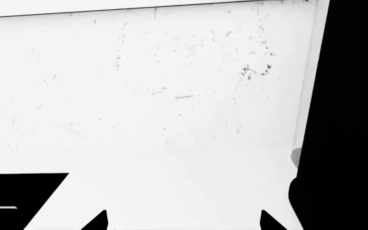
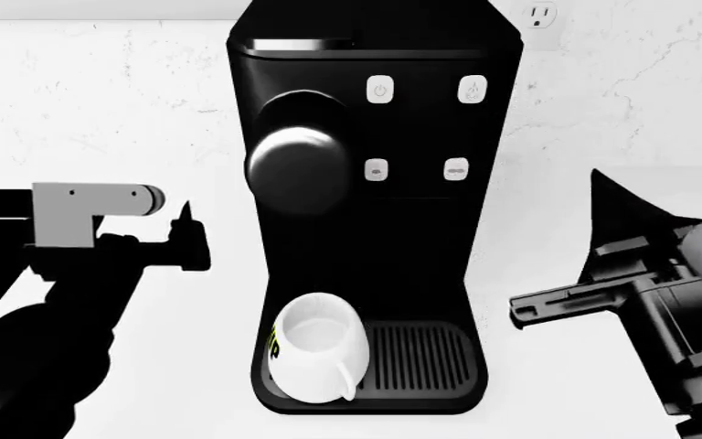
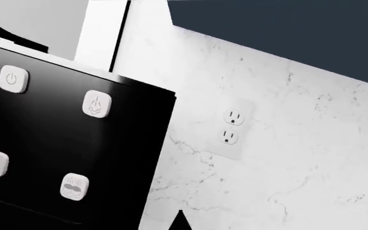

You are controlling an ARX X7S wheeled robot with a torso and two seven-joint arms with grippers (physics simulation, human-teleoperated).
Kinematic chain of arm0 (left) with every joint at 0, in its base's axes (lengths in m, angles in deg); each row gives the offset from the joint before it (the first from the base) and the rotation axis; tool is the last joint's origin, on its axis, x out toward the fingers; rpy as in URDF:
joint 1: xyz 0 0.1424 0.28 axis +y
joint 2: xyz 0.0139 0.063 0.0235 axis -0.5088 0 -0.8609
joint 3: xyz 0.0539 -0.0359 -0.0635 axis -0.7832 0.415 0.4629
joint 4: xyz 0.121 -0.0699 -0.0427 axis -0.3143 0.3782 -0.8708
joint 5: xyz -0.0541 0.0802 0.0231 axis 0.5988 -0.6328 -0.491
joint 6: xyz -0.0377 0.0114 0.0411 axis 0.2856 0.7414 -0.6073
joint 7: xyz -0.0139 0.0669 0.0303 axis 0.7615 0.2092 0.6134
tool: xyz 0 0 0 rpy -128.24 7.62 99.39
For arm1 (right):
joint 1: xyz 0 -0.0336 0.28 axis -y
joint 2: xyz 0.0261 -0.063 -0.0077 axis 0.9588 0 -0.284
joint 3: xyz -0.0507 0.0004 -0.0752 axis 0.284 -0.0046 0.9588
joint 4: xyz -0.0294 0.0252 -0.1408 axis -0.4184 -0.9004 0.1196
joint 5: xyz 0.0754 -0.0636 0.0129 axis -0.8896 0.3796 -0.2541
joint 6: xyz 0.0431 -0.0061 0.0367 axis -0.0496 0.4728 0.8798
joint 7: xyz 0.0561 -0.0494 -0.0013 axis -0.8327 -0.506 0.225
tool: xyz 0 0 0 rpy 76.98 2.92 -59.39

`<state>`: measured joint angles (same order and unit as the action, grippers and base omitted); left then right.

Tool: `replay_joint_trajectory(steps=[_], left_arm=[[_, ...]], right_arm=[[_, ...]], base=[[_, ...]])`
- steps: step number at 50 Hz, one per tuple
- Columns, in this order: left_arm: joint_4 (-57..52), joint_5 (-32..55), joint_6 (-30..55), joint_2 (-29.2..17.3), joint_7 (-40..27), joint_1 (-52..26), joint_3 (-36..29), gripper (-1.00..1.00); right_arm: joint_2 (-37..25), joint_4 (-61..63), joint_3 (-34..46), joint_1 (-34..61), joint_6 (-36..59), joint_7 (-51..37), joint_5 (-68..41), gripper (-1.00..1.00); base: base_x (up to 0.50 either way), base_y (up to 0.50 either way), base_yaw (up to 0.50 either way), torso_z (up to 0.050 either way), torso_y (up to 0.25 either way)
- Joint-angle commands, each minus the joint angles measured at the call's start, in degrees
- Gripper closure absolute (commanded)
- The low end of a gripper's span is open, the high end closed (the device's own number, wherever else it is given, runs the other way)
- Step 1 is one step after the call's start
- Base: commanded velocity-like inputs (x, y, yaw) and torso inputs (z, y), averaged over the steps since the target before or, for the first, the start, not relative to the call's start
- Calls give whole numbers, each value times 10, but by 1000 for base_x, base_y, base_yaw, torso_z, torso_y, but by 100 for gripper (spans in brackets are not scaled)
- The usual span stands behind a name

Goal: Press the button on the coffee machine to serve coffee.

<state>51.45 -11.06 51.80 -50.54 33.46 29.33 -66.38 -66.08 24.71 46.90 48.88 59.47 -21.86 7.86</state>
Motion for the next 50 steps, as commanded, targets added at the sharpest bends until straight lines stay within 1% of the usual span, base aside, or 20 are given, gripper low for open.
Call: replay_joint_trajectory(steps=[1, 5, 6, 19, 30, 38, 50], left_arm=[[-2, 1, -1, -1, -2, 4, -1, -100], [-2, 2, 1, -1, -4, 2, -1, -100], [-2, 2, 1, -1, -4, 2, -1, -100], [0, 1, -6, 0, -6, 8, -2, -100], [3, 2, -10, -1, -6, 14, -1, -100], [11, -1, -22, -1, -2, 23, -1, -100], [37, -13, -43, 1, -2, 38, -2, -100]], right_arm=[[-28, -31, -11, -65, -50, -40, -19, 100], [-31, -32, -13, -66, -48, -51, -30, 100], [-33, -33, -14, -68, -49, -53, -32, -100], [-30, -49, -17, -102, -73, -50, -27, -100], [-25, -72, -17, -146, -104, -40, 0, -100], [-19, -103, -19, -206, -152, -27, 31, -100], [-15, -123, -21, -242, -176, -28, 47, -100]], base=[[0, 0, 0, 0, 0], [0, 0, 0, 0, 0], [0, 0, 0, 0, 0], [0, 0, 0, 0, 0], [0, 0, 0, 0, 0], [0, 0, 0, 0, 0], [0, 0, 0, 0, 0]])
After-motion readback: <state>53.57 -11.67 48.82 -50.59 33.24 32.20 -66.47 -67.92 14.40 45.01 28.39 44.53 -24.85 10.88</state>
